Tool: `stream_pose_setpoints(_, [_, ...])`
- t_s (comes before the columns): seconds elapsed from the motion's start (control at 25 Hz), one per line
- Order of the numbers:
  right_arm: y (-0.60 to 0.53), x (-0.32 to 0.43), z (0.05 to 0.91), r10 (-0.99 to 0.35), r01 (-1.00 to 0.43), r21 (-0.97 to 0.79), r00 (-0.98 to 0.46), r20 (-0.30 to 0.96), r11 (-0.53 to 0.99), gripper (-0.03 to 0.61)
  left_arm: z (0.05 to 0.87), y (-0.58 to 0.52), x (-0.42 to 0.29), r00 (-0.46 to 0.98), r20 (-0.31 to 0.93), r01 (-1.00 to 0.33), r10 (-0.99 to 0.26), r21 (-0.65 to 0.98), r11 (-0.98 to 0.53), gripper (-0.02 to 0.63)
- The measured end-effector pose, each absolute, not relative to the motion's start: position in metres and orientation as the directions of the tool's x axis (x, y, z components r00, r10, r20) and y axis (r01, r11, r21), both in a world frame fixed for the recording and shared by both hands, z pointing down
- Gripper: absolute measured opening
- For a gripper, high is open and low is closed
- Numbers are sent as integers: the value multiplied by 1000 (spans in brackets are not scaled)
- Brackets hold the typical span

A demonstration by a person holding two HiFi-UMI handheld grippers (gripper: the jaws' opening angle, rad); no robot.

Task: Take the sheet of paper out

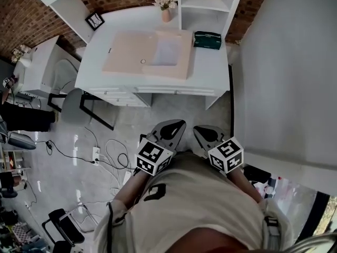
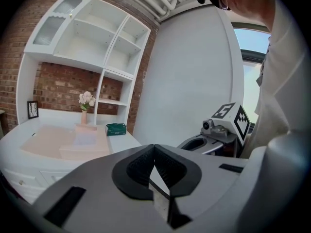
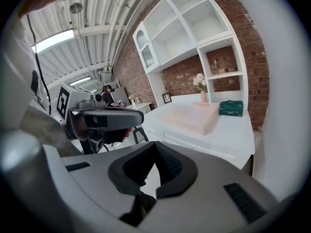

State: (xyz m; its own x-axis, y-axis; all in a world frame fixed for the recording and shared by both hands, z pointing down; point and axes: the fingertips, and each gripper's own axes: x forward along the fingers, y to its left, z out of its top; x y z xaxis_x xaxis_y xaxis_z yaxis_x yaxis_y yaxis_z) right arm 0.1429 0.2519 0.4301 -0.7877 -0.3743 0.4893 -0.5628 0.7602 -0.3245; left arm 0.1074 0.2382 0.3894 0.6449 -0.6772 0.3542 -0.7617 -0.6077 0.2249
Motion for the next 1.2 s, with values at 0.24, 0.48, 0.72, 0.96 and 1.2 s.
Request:
stream_pose_setpoints(0.24, [236, 121, 433, -360, -565, -298, -769, 528, 770, 18, 390, 220, 80, 642, 324, -767, -695, 270, -582, 17])
stream_pose_setpoints(0.48, [215, 97, 433, -340, -560, -280, -754, 562, 780, 18, 392, 197, 53, 647, 307, -762, -698, 309, -569, 17])
stream_pose_setpoints(0.72, [199, 73, 436, -334, -570, -277, -739, 585, 774, 18, 394, 177, 25, 658, 300, -750, -690, 343, -566, 17])
stream_pose_setpoints(0.96, [183, 44, 441, -311, -555, -277, -739, 598, 785, 18, 400, 159, -5, 646, 305, -759, -700, 359, -543, 17])
stream_pose_setpoints(1.2, [173, 7, 442, -287, -536, -274, -740, 609, 799, 18, 405, 150, -43, 638, 302, -763, -708, 375, -527, 17])
